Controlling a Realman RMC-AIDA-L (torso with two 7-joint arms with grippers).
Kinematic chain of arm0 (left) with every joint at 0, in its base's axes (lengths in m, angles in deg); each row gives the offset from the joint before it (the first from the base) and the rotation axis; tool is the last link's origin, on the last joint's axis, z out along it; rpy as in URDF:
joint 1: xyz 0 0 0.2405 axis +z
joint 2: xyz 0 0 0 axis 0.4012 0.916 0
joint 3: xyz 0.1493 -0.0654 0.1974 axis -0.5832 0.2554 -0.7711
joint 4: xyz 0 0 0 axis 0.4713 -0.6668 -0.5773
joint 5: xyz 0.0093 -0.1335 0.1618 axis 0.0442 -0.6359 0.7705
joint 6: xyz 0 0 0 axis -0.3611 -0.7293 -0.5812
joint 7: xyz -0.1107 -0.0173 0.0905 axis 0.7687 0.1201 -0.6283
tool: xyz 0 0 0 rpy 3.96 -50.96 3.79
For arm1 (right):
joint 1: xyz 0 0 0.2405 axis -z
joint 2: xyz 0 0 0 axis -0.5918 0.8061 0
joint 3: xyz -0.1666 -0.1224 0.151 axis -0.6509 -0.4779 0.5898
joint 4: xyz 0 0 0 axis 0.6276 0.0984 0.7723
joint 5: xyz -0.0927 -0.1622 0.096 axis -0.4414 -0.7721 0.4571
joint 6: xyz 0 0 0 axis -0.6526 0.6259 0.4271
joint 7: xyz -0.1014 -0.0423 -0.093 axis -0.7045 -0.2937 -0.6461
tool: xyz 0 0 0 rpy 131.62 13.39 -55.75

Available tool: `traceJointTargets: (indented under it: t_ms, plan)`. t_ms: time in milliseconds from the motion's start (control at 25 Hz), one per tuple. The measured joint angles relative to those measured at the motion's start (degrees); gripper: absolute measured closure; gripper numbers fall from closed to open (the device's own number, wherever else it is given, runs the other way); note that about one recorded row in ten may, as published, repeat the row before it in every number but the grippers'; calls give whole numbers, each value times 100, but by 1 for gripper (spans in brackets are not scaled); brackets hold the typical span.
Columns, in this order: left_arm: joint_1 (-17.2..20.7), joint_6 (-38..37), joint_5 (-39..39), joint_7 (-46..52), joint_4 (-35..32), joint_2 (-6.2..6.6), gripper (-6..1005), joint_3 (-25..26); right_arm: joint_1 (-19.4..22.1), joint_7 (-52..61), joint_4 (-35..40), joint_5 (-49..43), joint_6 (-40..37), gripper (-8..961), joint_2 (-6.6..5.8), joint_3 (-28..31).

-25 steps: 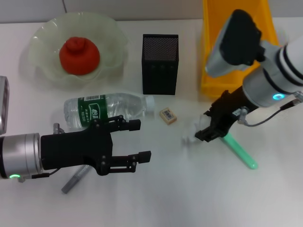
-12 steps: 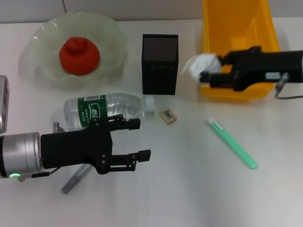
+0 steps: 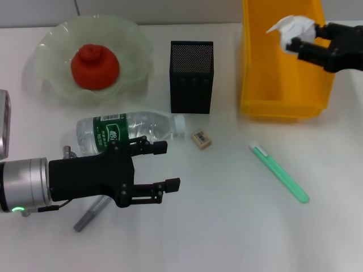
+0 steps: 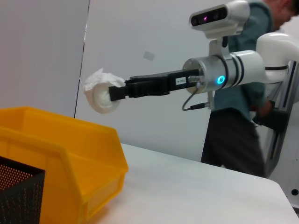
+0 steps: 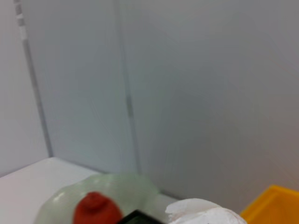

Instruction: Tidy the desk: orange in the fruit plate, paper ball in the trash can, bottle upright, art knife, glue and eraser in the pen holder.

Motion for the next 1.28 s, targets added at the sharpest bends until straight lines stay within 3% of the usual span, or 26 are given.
traceJointTargets:
  t_ms: [80,360,1280]
  plan:
    - [0,0,0,0,0,0,201,2,-239,-183,-433,29,2,385,0,438]
    - [0,8,3,0,0,0,201,2,-715,-768,-1300,340,11,364,-16,1086]
    - [-14,8,0,0,0,0,201,-19,-1020,-1082,-1803,328,608,296,3,1064]
